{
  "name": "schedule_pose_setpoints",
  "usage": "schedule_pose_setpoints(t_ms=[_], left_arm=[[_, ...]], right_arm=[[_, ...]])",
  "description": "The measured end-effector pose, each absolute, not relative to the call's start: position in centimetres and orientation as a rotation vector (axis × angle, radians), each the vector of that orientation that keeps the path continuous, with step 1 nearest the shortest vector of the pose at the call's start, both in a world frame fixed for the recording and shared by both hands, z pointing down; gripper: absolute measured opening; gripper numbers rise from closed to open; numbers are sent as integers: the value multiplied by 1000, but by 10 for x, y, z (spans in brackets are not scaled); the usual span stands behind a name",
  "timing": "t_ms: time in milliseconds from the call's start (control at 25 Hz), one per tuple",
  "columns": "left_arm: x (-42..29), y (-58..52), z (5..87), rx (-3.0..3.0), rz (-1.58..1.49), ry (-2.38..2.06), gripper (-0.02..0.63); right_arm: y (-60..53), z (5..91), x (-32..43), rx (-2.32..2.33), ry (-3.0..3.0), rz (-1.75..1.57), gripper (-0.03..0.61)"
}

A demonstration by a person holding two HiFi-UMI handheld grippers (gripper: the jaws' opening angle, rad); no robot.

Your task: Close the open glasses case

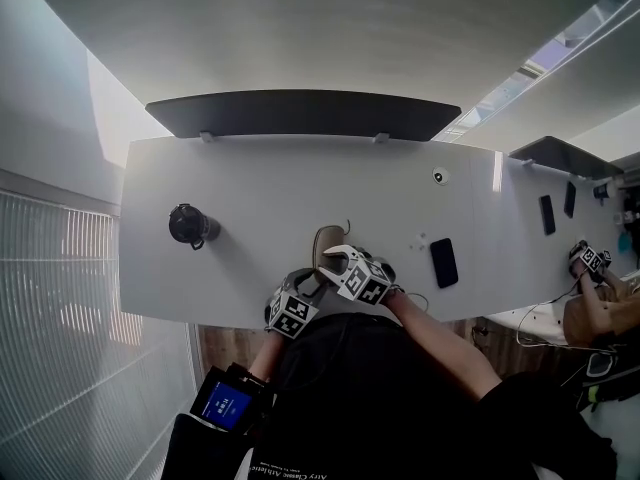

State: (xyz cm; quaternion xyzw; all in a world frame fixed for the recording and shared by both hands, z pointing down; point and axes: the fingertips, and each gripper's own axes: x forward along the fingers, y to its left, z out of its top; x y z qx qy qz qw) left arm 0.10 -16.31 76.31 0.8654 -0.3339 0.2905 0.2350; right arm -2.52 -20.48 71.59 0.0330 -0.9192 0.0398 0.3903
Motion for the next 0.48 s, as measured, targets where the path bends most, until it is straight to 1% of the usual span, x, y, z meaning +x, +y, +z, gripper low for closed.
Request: schedule_pose_setpoints(t_ms=[120, 240, 480], left_arm=[[2, -164, 762, 2373, 795, -914, 173], [3, -166, 764, 2367, 784, -919, 173], [5, -167, 767, 2352, 776, -911, 172]], right_arm=[[-215, 704, -13, 187, -2376, 80, 117], [-224, 705, 1, 278, -2377, 144, 117], [-211, 722, 4, 212, -2305, 163, 117]])
